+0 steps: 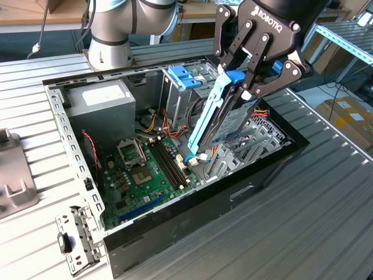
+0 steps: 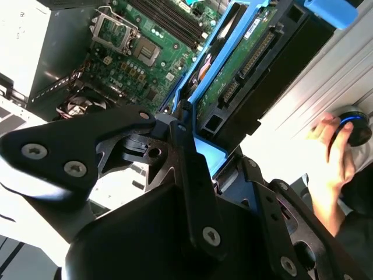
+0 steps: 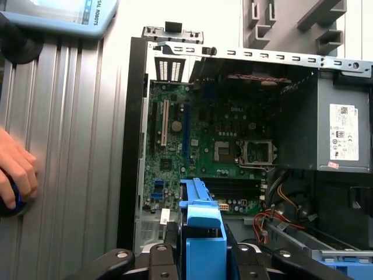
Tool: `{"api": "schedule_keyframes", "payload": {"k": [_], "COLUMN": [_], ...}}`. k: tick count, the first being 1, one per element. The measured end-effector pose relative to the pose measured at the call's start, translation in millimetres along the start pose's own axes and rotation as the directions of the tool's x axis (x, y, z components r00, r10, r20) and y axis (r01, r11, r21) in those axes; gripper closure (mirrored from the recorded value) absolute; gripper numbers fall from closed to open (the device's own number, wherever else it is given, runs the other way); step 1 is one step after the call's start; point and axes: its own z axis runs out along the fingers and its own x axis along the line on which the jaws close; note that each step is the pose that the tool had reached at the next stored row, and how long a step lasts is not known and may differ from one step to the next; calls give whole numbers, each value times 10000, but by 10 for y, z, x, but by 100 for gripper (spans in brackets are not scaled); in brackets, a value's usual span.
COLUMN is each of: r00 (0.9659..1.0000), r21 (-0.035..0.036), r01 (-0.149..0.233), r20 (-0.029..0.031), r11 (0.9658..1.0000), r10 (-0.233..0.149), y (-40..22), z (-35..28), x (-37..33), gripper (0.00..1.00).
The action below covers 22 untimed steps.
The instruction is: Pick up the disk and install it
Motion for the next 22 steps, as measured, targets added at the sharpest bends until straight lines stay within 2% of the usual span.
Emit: {"api": "schedule_keyframes", "payload": {"k": [2, 4, 5, 17, 22], "r00": [10000, 10000, 10000, 10000, 10000], "r21": [150, 420, 462, 477, 477], "r01": [9, 25, 27, 27, 27], "r20": [-9, -24, -26, -25, -25], "r11": [9999, 9991, 9989, 9989, 9989], "r10": [-9, -24, -26, -26, -26], "y": [-1, -1, -1, -21, -70], "z": [3, 6, 7, 8, 5], "x": [0, 0, 0, 2, 4], "gripper": [63, 63, 63, 63, 63]}}
